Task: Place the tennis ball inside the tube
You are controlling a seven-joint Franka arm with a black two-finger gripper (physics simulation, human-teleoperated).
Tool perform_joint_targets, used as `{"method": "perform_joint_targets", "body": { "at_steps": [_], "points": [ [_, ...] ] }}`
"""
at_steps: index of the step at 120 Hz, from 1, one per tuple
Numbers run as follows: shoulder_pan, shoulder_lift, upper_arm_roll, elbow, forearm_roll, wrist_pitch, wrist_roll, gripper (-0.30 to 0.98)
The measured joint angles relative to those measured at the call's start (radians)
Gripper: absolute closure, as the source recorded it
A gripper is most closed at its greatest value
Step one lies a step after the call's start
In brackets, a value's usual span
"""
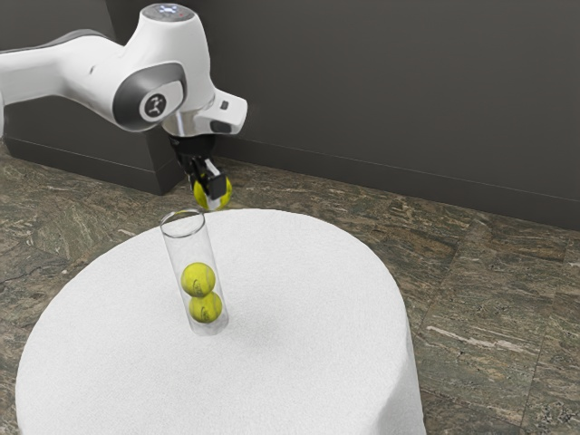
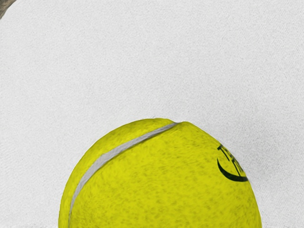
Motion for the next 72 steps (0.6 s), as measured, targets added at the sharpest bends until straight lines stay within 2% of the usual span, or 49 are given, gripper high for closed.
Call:
{"method": "perform_joint_targets", "body": {
  "at_steps": [12, 23, 32, 45, 57, 72],
  "points": [
    [0.064, -0.026, -0.012, 0.000, 0.003, -0.023, -0.007, 0.41],
    [0.177, -0.045, -0.022, 0.000, 0.011, -0.047, -0.019, 0.42],
    [0.267, -0.048, -0.062, 0.004, 0.056, -0.064, -0.030, 0.44],
    [0.229, -0.046, -0.081, 0.008, 0.096, -0.082, -0.045, 0.44],
    [0.165, -0.048, -0.069, 0.007, 0.101, -0.091, -0.057, 0.44],
    [0.188, -0.048, -0.067, 0.004, 0.099, -0.098, -0.071, 0.44]
  ]
}}
